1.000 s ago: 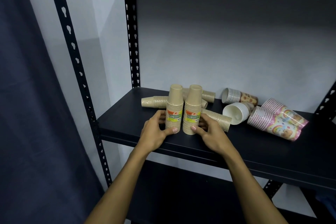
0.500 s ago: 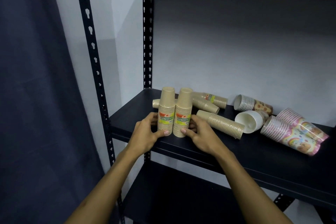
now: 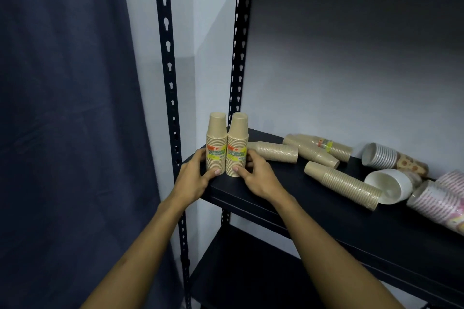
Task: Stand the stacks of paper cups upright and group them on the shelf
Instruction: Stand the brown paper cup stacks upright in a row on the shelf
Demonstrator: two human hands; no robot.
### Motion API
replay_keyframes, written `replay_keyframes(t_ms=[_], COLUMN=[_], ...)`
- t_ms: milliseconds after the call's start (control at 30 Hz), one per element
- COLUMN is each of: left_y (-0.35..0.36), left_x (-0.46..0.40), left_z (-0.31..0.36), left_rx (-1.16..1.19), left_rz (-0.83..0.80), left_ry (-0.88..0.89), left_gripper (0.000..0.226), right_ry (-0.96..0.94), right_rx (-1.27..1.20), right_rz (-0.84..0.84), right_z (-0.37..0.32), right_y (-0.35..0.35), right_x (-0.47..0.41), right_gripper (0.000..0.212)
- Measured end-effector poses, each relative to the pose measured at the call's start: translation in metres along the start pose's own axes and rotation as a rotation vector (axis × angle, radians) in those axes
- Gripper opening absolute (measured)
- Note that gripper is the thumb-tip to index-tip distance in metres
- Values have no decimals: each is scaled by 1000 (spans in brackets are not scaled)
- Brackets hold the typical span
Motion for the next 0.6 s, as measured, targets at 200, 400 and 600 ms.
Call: replay_keyframes(t_ms=[200,400,600], left_y=[11,17,22], left_x=[-4,-11,-13], left_z=[-2,-8,-9], left_rx=[-25,-43,-82], left_rz=[82,152,178], left_ry=[-25,-78,-106], left_gripper=[64,62,61], right_ry=[-31,-49,-50], right_rx=[5,7,22], right_rz=[8,28,29], right_z=[4,11,14], right_y=[3,7,8], right_x=[-19,-28,-28], right_gripper=[49,47,47])
Point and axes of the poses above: each hand's wrist, its own x-axis away from the middle knuckle, its own y-axis out of the palm, z = x × y, the point moved 3 cm from there along -x, towards the middle knuckle, and after that the axes turned 6 degrees about -x, right-handed, at the moved point
